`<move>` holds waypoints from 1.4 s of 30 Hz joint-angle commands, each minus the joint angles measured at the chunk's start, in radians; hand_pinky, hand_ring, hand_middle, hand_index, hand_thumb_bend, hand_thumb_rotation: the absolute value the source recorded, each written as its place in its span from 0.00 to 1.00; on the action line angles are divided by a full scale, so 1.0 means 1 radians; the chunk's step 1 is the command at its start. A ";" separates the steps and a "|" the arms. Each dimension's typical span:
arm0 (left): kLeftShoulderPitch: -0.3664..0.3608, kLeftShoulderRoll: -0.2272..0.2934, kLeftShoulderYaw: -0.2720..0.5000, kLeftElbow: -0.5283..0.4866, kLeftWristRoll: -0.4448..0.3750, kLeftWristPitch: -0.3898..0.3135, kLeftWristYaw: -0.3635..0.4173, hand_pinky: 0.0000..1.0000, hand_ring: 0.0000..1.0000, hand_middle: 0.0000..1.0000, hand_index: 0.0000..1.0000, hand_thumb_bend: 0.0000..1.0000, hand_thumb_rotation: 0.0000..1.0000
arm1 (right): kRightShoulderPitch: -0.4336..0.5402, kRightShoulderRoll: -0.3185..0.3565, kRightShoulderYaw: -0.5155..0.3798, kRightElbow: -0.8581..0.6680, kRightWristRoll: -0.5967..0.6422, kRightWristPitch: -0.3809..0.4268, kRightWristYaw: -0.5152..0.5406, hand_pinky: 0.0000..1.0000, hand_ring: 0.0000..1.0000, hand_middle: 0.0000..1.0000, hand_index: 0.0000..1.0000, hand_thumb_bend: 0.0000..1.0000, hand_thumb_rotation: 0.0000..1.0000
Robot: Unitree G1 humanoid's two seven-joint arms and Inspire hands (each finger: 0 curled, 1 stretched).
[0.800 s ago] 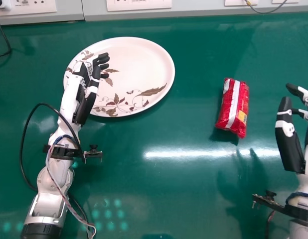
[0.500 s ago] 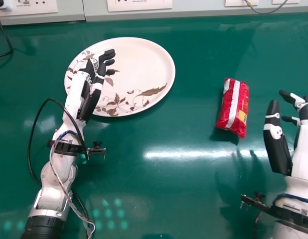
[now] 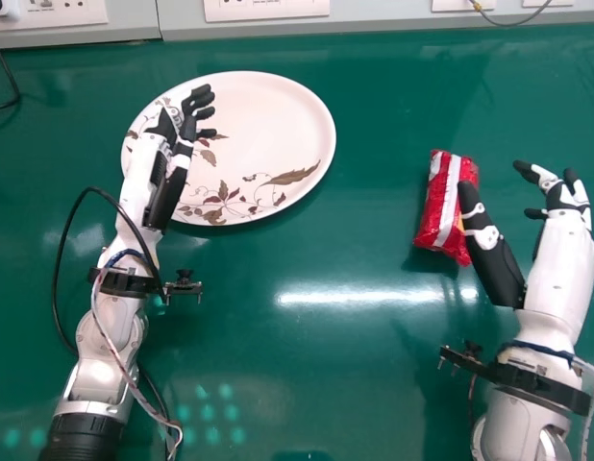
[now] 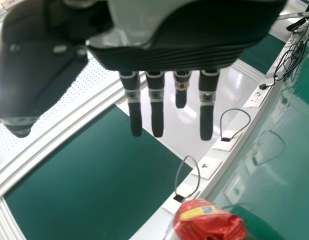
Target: Pick up biscuit and place it in the plate
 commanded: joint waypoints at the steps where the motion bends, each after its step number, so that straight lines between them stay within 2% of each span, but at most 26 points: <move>1: 0.056 -0.020 -0.006 0.032 0.003 0.004 0.006 0.77 0.87 0.89 0.90 0.46 0.58 | -0.007 0.021 0.025 -0.004 -0.019 0.040 0.014 0.63 0.77 0.83 0.82 1.00 0.58; 4: 0.055 -0.022 -0.009 0.033 0.000 0.001 0.006 0.79 0.88 0.90 0.90 0.44 0.57 | -0.016 0.030 0.063 0.019 -0.049 0.070 -0.003 0.65 0.80 0.86 0.86 1.00 0.61; 8: 0.053 -0.020 -0.011 0.035 0.000 -0.002 0.002 0.79 0.89 0.90 0.90 0.45 0.57 | -0.032 0.034 0.124 0.062 -0.153 0.136 -0.038 0.69 0.85 0.90 0.90 1.00 0.72; 14: 0.059 -0.017 -0.009 0.029 0.007 0.009 0.006 0.80 0.89 0.90 0.91 0.45 0.57 | -0.046 0.024 0.193 0.115 -0.273 0.223 -0.076 0.72 0.88 0.93 0.91 1.00 0.80; 21: 0.055 -0.012 -0.010 0.040 -0.005 -0.004 -0.006 0.81 0.90 0.91 0.91 0.44 0.56 | -0.025 0.021 0.249 0.114 -0.322 0.292 -0.065 0.73 0.90 0.96 0.92 1.00 0.76; 38: 0.046 -0.008 -0.008 0.045 -0.018 -0.002 -0.024 0.83 0.91 0.93 0.93 0.44 0.55 | -0.040 0.013 0.275 0.132 -0.404 0.421 -0.060 0.80 0.95 1.00 0.93 1.00 0.71; 42: 0.047 -0.006 -0.007 0.043 -0.011 0.001 -0.022 0.82 0.91 0.93 0.93 0.46 0.58 | -0.045 0.017 0.276 0.125 -0.412 0.463 0.002 0.81 0.95 1.00 0.94 1.00 0.61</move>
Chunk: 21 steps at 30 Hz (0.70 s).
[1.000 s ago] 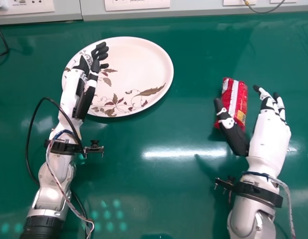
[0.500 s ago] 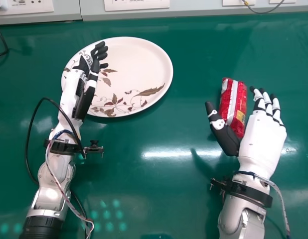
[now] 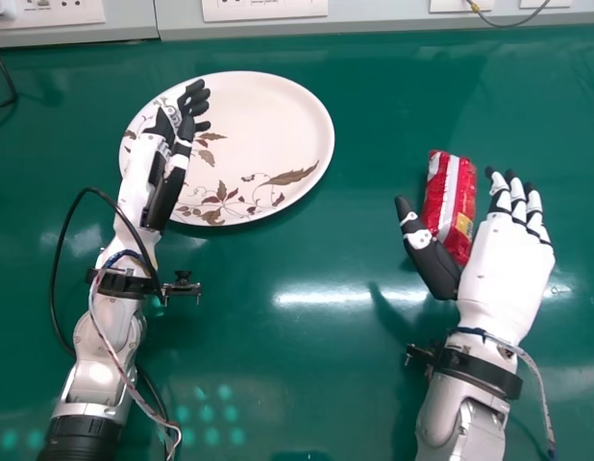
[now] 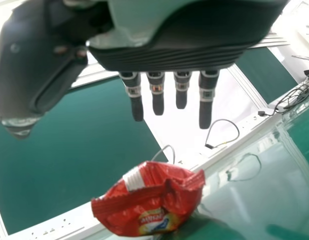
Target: Pick up biscuit and place it in the plate
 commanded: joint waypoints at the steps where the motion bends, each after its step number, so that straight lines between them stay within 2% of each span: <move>1: 0.047 -0.011 -0.006 0.046 -0.003 -0.005 -0.004 0.82 0.91 0.93 0.93 0.46 0.58 | 0.025 0.027 -0.007 0.021 -0.009 0.049 0.057 0.82 0.96 1.00 0.94 1.00 0.58; 5: 0.047 -0.010 -0.005 0.050 -0.005 -0.014 -0.007 0.83 0.92 0.93 0.94 0.45 0.57 | 0.016 0.026 -0.017 0.005 -0.007 0.080 0.127 0.82 0.95 1.00 0.93 1.00 0.45; 13: 0.052 -0.015 -0.009 0.041 -0.003 -0.008 -0.007 0.84 0.93 0.94 0.94 0.44 0.57 | -0.013 0.014 -0.040 -0.027 -0.012 0.123 0.266 0.83 0.95 1.00 0.93 1.00 0.49; 21: 0.055 -0.017 -0.012 0.034 -0.002 -0.005 -0.008 0.85 0.94 0.95 0.95 0.42 0.57 | -0.064 -0.008 -0.088 -0.045 -0.023 0.159 0.417 0.80 0.93 0.98 0.92 1.00 0.51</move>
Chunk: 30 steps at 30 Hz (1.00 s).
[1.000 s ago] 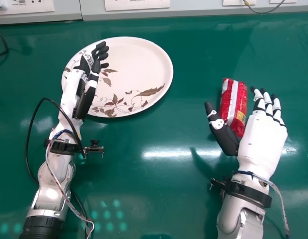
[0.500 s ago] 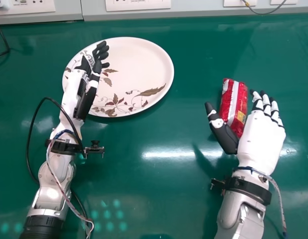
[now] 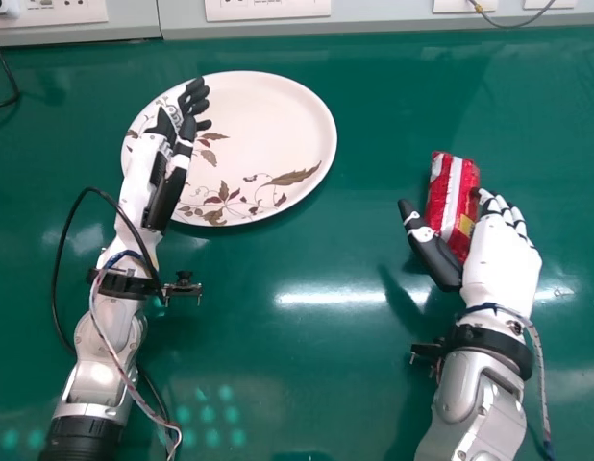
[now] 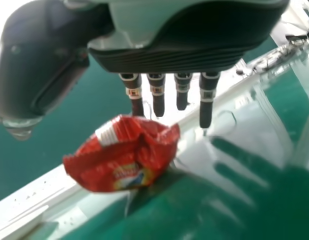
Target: Pick up biscuit and place it in the plate
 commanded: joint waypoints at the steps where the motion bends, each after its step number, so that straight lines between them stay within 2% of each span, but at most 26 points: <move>1: 0.052 -0.015 -0.009 0.041 0.002 -0.004 0.000 0.85 0.94 0.95 0.95 0.42 0.57 | 0.018 -0.004 -0.027 0.006 -0.014 0.033 0.041 0.80 0.93 0.98 0.92 1.00 0.51; 5: 0.052 -0.019 -0.010 0.035 -0.004 0.001 -0.002 0.85 0.94 0.95 0.95 0.46 0.59 | 0.007 -0.007 -0.043 -0.004 -0.049 0.041 0.091 0.80 0.93 0.98 0.91 1.00 0.51; 20: 0.044 -0.026 -0.013 0.010 -0.015 0.003 -0.010 0.86 0.96 0.97 0.97 0.41 0.58 | -0.046 0.006 -0.089 -0.028 -0.287 0.036 0.347 0.85 0.94 1.00 0.93 1.00 0.52; 30: 0.042 -0.032 -0.015 -0.003 -0.005 0.014 -0.002 0.86 0.97 0.97 0.97 0.38 0.57 | -0.087 0.028 -0.115 -0.036 -0.359 0.011 0.462 0.89 0.97 1.00 0.95 1.00 0.49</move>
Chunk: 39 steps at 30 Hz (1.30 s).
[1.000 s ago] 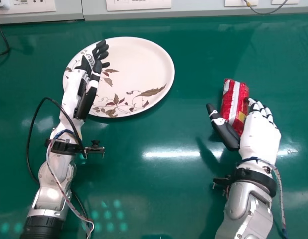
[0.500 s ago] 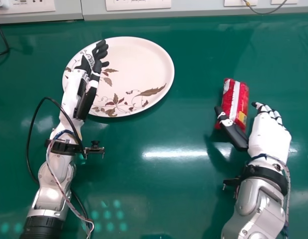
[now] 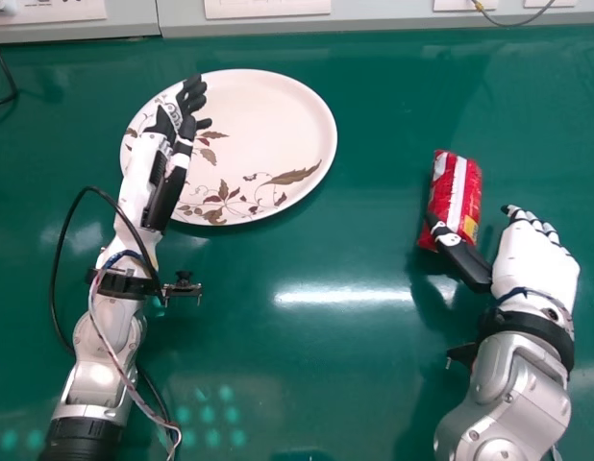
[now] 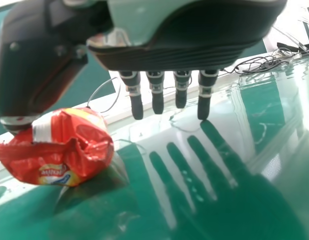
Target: Pick up biscuit and place it in the plate
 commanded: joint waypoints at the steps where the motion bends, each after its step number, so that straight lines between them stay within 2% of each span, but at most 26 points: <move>1: 0.037 -0.029 -0.015 0.026 -0.001 -0.001 0.006 0.86 0.97 0.98 0.97 0.38 0.57 | -0.003 0.015 -0.009 0.004 -0.017 -0.004 0.029 0.89 0.97 1.00 0.95 1.00 0.49; 5: 0.041 -0.031 -0.015 0.023 -0.003 -0.006 0.007 0.85 0.97 0.98 0.97 0.36 0.54 | -0.026 0.016 -0.011 0.009 -0.033 -0.014 0.062 0.90 0.97 1.00 0.95 1.00 0.47; 19: 0.055 -0.032 -0.015 0.011 -0.007 0.002 0.003 0.89 0.99 0.99 0.99 0.39 0.56 | -0.102 0.031 0.007 0.067 -0.066 -0.038 0.144 0.92 0.98 1.00 0.95 0.97 0.42; 26: 0.060 -0.029 -0.015 0.005 -0.002 0.000 0.004 0.89 0.99 0.99 0.99 0.35 0.55 | -0.155 0.034 0.018 0.125 -0.077 -0.031 0.157 0.92 0.98 1.00 0.95 0.97 0.40; 39: 0.059 -0.023 -0.006 0.008 -0.022 -0.005 -0.005 0.93 1.00 1.00 0.99 0.39 0.55 | -0.255 0.006 -0.006 0.273 -0.085 0.000 0.232 0.92 0.97 1.00 0.95 0.90 0.35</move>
